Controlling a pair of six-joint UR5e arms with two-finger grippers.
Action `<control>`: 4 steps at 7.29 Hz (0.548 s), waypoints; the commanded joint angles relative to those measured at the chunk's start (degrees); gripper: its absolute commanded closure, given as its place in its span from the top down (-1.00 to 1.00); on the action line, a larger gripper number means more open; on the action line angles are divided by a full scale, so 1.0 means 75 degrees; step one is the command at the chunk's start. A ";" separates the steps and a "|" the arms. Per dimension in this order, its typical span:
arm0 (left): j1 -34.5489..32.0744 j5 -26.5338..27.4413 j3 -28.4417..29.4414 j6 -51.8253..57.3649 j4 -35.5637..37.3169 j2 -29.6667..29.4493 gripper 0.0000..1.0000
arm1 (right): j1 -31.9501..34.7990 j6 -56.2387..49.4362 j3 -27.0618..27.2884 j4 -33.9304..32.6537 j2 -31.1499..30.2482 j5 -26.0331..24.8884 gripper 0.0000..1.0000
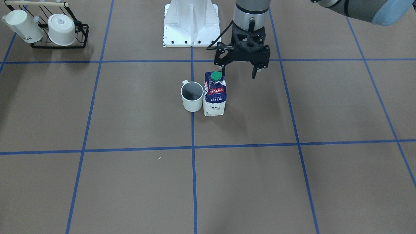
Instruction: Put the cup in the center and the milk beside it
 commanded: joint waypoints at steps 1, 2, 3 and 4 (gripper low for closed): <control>-0.1955 -0.1321 -0.0055 0.3693 0.0286 0.1100 1.00 | 0.0005 0.0015 -0.0156 0.0000 -0.0030 0.0000 1.00; -0.2778 -0.1536 -0.0031 0.5173 0.0251 0.1838 1.00 | -0.0007 0.0015 -0.0227 0.0000 -0.0030 -0.0023 1.00; -0.3215 -0.1515 0.0154 0.6058 0.0239 0.2704 1.00 | -0.0007 0.0004 -0.0227 0.0012 -0.0030 -0.0035 1.00; -0.4020 -0.1480 0.0690 0.6484 0.0239 0.3061 1.00 | 0.0005 0.0004 -0.0227 0.0012 -0.0030 -0.0035 1.00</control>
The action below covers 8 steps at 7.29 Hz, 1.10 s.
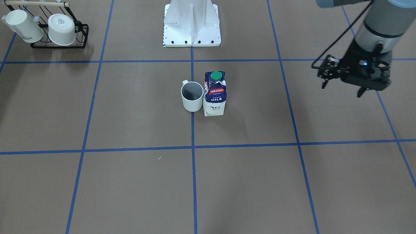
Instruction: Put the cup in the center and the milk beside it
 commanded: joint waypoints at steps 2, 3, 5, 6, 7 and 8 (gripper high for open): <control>-0.2020 -0.0133 0.1601 0.0971 -0.0813 0.1421 1.00 | -0.0004 0.0020 -0.0060 -0.0007 0.0011 -0.0007 1.00; -0.2140 -0.0157 0.1627 0.0949 -0.1755 0.2308 1.00 | -0.0004 0.0020 -0.0072 -0.0007 0.0011 0.0016 1.00; -0.2257 -0.0623 0.1907 0.0914 -0.4099 0.4161 1.00 | -0.0004 0.0020 -0.0049 -0.0019 0.0069 0.0017 1.00; -0.2490 -0.1148 0.1897 0.0913 -0.4166 0.4401 1.00 | -0.0004 0.0020 -0.0060 -0.0042 0.0069 -0.0042 1.00; -0.2562 -0.1733 0.1978 0.0902 -0.4121 0.4426 1.00 | -0.0004 0.0020 -0.0049 -0.0054 0.0069 -0.0042 1.00; -0.2574 -0.1797 0.1933 0.0902 -0.4120 0.4427 1.00 | -0.0004 0.0020 -0.0049 -0.0019 0.0069 -0.0019 1.00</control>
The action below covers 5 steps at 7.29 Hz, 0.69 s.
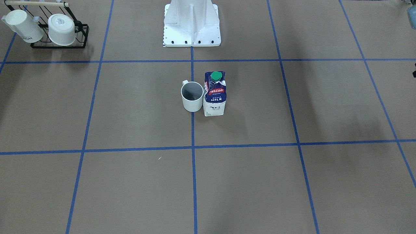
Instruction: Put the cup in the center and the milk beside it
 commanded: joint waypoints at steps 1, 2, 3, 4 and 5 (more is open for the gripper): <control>-0.0068 -0.0333 -0.0047 -0.0006 -0.0079 0.0092 1.00 | 0.0000 0.0000 0.0016 0.0032 0.0004 0.0010 1.00; -0.0068 -0.0229 -0.0036 0.0006 -0.0114 0.0080 1.00 | 0.0000 0.0000 0.0027 0.0032 0.0004 0.0045 1.00; -0.0068 -0.0146 -0.0059 0.0087 -0.0161 0.0080 1.00 | 0.0000 0.0000 0.0027 0.0032 0.0004 0.0056 1.00; -0.0057 -0.0111 -0.0118 0.0065 -0.0173 0.0068 1.00 | 0.0000 -0.0012 0.0027 0.0032 -0.0008 0.0057 1.00; -0.0068 -0.0110 -0.0130 0.0065 -0.0173 0.0068 1.00 | 0.0000 -0.0012 0.0027 0.0032 -0.0008 0.0057 1.00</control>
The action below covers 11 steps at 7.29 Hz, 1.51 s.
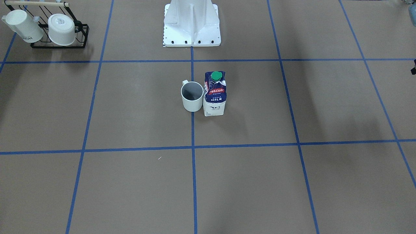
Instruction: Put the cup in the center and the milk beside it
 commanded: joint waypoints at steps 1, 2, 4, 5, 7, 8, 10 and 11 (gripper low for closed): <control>-0.0004 0.0026 -0.0032 0.0003 -0.0012 -0.0006 1.00 | 0.0000 -0.0004 0.0012 0.0000 -0.0005 0.0003 1.00; -0.0004 0.0026 -0.0020 0.0003 -0.0012 -0.0006 1.00 | 0.0000 -0.0004 0.0036 0.0000 -0.0005 0.0003 1.00; -0.0004 0.0026 -0.0020 0.0003 -0.0012 0.0006 1.00 | 0.0000 -0.0004 0.0071 0.0000 -0.0005 0.0003 1.00; -0.0004 0.0026 -0.0009 0.0003 -0.0012 0.0006 1.00 | 0.0000 -0.0004 0.0083 0.0000 0.0006 0.0015 1.00; -0.0004 0.0026 0.0038 -0.0032 0.0000 0.0018 1.00 | 0.0012 -0.0016 0.0071 -0.0012 -0.0168 0.0015 1.00; -0.0004 0.0026 0.0027 -0.0032 0.0000 0.0018 1.00 | 0.0000 -0.0097 0.0060 0.0012 -0.0320 -0.0008 1.00; -0.0004 0.0038 0.0038 -0.0032 0.0011 0.0018 1.00 | 0.0012 -0.0121 0.0001 0.0012 -0.0427 0.0015 1.00; -0.0016 0.0038 0.0038 -0.0032 0.0011 0.0018 1.00 | 0.0000 -0.0145 0.0012 0.0012 -0.0427 0.0027 1.00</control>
